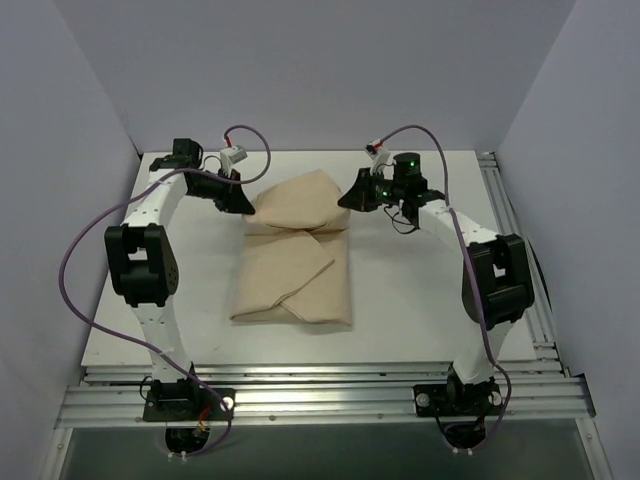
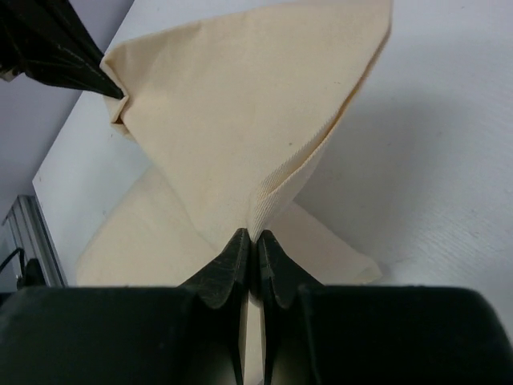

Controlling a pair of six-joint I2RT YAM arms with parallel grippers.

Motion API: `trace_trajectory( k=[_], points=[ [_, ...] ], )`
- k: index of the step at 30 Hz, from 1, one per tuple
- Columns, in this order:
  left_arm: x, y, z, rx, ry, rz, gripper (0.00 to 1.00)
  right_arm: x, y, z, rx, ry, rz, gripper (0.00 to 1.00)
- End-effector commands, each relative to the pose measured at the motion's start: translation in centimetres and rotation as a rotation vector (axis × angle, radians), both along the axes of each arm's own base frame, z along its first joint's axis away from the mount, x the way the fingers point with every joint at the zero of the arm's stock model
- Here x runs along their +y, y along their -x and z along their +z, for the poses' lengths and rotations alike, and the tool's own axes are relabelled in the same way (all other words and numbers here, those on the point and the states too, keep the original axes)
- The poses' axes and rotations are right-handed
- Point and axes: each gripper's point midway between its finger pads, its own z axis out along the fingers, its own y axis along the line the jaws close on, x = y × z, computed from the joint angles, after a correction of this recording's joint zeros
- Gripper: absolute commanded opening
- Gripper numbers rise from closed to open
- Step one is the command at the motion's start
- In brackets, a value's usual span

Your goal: Prepare the surgical pack

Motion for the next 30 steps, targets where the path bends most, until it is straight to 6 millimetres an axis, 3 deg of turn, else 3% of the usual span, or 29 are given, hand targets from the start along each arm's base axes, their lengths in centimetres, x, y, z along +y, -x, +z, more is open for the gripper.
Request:
trace_trajectory(
  k=[1, 5, 6, 11, 16, 21, 23, 26, 27, 29, 30],
  points=[
    [0.7, 3.2, 1.3, -0.072, -0.033, -0.104, 0.11, 0.5, 3.2, 0.3, -0.041, 0.070, 0.065, 0.00],
    [1.6, 4.9, 0.4, -0.125, -0.105, -0.141, 0.12, 0.9, 6.0, -0.2, -0.035, 0.109, 0.071, 0.00],
    [1.9, 5.1, 0.4, -0.142, -0.133, -0.141, 0.13, 1.8, 7.4, -1.2, -0.015, 0.142, 0.097, 0.00],
    [2.6, 7.5, -3.4, -0.087, -0.219, -0.184, 0.15, 1.1, 11.0, -6.9, 0.104, 0.240, 0.078, 0.00],
    [3.5, 9.5, -5.5, -0.065, -0.276, -0.206, 0.20, -0.4, 12.6, -10.4, 0.163, 0.282, 0.024, 0.00],
    [3.4, 12.8, -4.8, -0.019, -0.257, -0.322, 0.44, -0.5, 12.6, -12.4, 0.175, 0.309, 0.026, 0.00],
    [3.2, 12.5, -3.7, -0.031, -0.248, -0.317, 0.49, -0.4, 12.7, -12.9, 0.175, 0.322, 0.043, 0.00],
    [2.8, 10.3, -1.6, -0.075, -0.257, -0.225, 0.60, -0.5, 12.8, -13.0, 0.160, 0.336, 0.051, 0.00],
    [2.9, 8.4, -0.8, -0.143, -0.281, -0.180, 0.62, -0.5, 12.9, -13.1, 0.158, 0.340, 0.054, 0.00],
    [1.9, 6.5, 1.0, -0.166, -0.259, -0.107, 0.74, -0.7, 12.9, -13.2, 0.153, 0.353, 0.058, 0.00],
    [1.4, 5.4, 0.9, -0.179, -0.260, -0.094, 0.77, -0.8, 13.0, -13.3, 0.155, 0.359, 0.060, 0.00]
  ],
)
